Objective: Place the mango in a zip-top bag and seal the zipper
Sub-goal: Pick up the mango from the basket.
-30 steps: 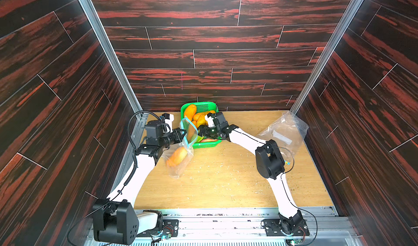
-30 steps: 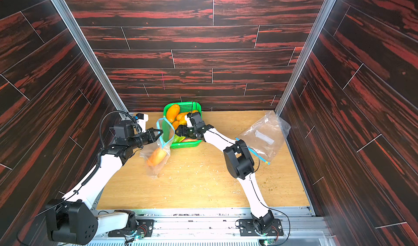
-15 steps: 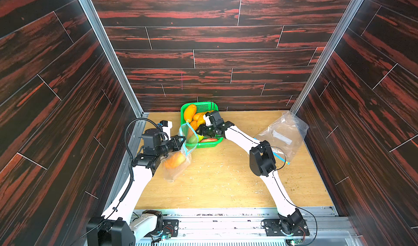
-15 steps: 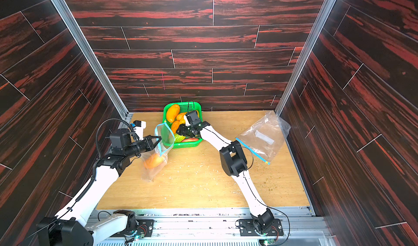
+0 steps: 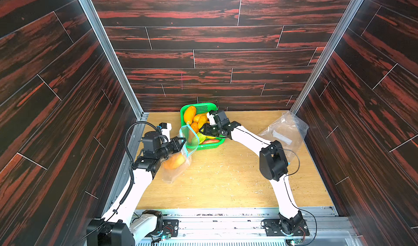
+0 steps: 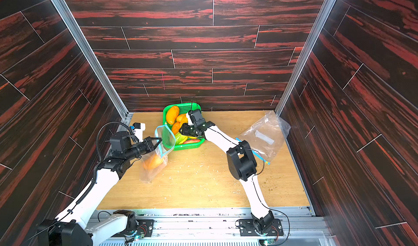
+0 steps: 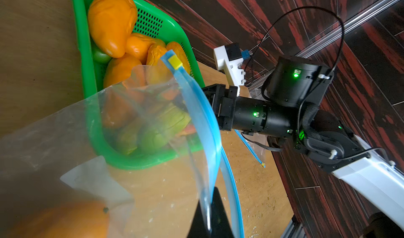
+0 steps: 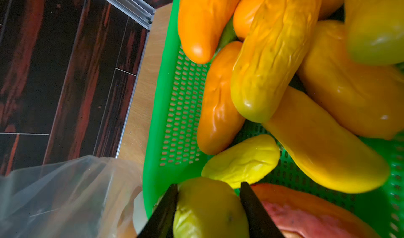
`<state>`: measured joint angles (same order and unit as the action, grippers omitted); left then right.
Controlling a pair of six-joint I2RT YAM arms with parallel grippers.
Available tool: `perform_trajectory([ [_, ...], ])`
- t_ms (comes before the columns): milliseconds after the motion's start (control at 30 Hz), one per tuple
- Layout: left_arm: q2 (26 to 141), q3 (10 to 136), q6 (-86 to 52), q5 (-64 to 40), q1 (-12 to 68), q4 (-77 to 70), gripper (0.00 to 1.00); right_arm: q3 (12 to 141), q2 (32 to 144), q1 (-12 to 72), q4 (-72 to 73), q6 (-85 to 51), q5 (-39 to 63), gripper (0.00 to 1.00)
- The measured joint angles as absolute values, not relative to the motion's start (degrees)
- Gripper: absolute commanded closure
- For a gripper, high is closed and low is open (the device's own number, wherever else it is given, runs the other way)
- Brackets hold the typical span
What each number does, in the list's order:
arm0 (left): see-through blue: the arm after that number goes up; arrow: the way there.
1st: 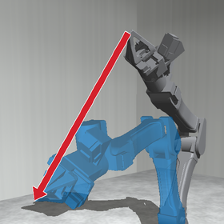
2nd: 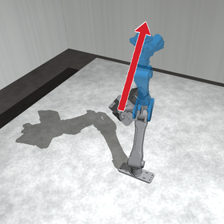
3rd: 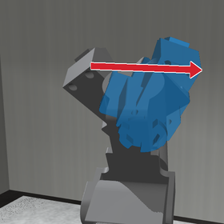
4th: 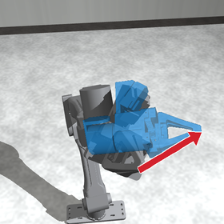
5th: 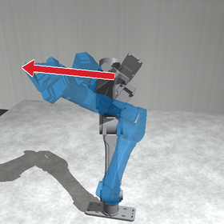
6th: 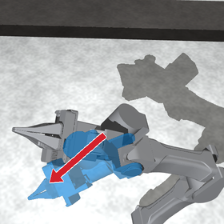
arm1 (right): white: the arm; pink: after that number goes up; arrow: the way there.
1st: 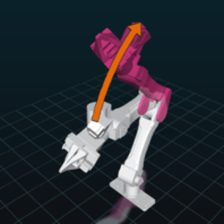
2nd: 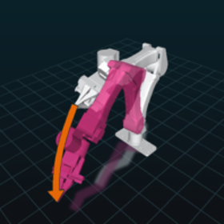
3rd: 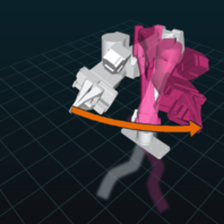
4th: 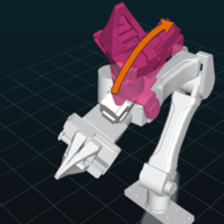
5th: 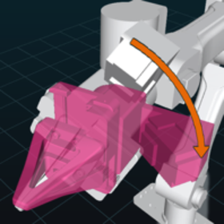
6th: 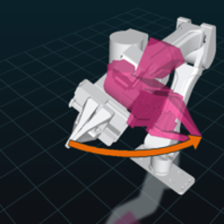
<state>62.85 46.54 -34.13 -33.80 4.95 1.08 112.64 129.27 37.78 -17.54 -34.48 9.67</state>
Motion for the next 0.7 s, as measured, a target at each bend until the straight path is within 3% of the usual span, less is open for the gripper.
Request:
perform_trajectory([
  [267, 64.2, 46.7, -34.0, -34.5, 8.4, 0.6, 1.00, 98.4, 112.7, 37.4, -12.8, -30.0, 5.1, 0.99],
  [533, 67.0, 47.5, -34.3, -34.3, 10.9, 0.4, 1.00, 83.4, 92.9, 37.7, -2.4, -25.2, 2.8, 1.00],
  [700, 67.2, 49.3, -35.4, -33.4, 13.4, 0.3, 1.00, 80.4, 91.3, 40.5, 2.2, -21.9, 4.0, 1.00],
])
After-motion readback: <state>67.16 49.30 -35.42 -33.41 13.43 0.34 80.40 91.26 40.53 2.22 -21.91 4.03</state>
